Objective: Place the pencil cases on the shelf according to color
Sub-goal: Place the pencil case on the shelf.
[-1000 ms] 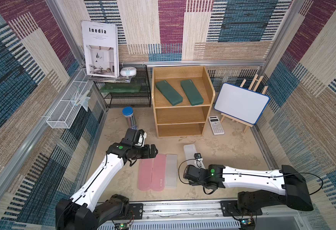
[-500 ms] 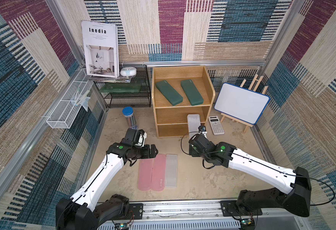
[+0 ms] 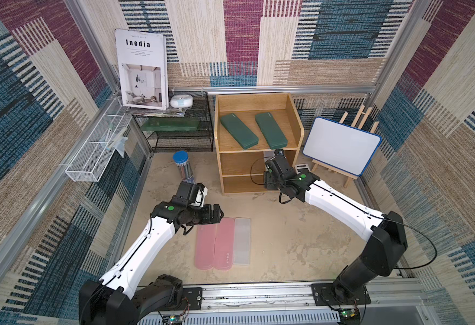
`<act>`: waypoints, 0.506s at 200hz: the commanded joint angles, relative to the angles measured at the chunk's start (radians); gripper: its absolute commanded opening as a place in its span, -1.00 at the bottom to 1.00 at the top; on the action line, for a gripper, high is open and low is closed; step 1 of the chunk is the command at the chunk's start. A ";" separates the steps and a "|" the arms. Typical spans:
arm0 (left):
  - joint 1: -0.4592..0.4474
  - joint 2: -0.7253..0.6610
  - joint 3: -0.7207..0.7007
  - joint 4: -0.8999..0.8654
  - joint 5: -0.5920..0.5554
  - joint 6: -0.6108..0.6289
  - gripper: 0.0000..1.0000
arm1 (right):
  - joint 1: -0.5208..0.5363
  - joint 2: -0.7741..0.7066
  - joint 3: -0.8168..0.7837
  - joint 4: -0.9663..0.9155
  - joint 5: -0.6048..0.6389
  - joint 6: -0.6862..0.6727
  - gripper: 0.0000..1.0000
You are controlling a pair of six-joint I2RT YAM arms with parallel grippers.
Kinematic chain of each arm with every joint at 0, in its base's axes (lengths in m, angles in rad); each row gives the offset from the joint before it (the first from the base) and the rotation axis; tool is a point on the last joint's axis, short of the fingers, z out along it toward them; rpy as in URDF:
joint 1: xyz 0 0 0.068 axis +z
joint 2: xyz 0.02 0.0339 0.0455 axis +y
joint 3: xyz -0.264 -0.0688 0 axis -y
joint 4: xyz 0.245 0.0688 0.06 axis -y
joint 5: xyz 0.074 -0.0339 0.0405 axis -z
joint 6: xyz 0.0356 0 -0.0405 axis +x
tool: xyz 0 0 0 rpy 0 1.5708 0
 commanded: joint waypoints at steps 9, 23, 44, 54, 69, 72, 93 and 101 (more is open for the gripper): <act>-0.001 0.000 0.002 -0.010 0.010 0.001 0.99 | -0.017 0.045 0.036 0.027 -0.010 -0.022 0.17; -0.001 0.003 0.003 -0.010 0.015 0.000 0.99 | -0.024 0.068 0.049 0.027 -0.013 -0.018 0.20; -0.001 0.011 0.006 -0.010 0.024 0.000 0.99 | -0.025 0.089 0.058 0.029 -0.015 -0.013 0.41; -0.001 0.014 0.007 -0.010 0.027 0.001 0.99 | -0.025 0.092 0.057 0.029 -0.017 -0.006 0.51; 0.000 0.018 0.008 -0.010 0.032 0.001 0.99 | -0.025 0.089 0.050 0.029 -0.020 0.001 0.63; -0.001 0.017 0.008 -0.010 0.033 0.001 0.99 | -0.025 0.087 0.049 0.029 -0.021 0.002 0.64; 0.000 0.017 0.007 -0.010 0.036 0.001 0.99 | -0.024 0.079 0.043 0.029 -0.020 0.005 0.73; -0.001 0.016 0.006 -0.009 0.037 0.001 0.99 | -0.025 0.077 0.044 0.024 -0.021 0.008 0.75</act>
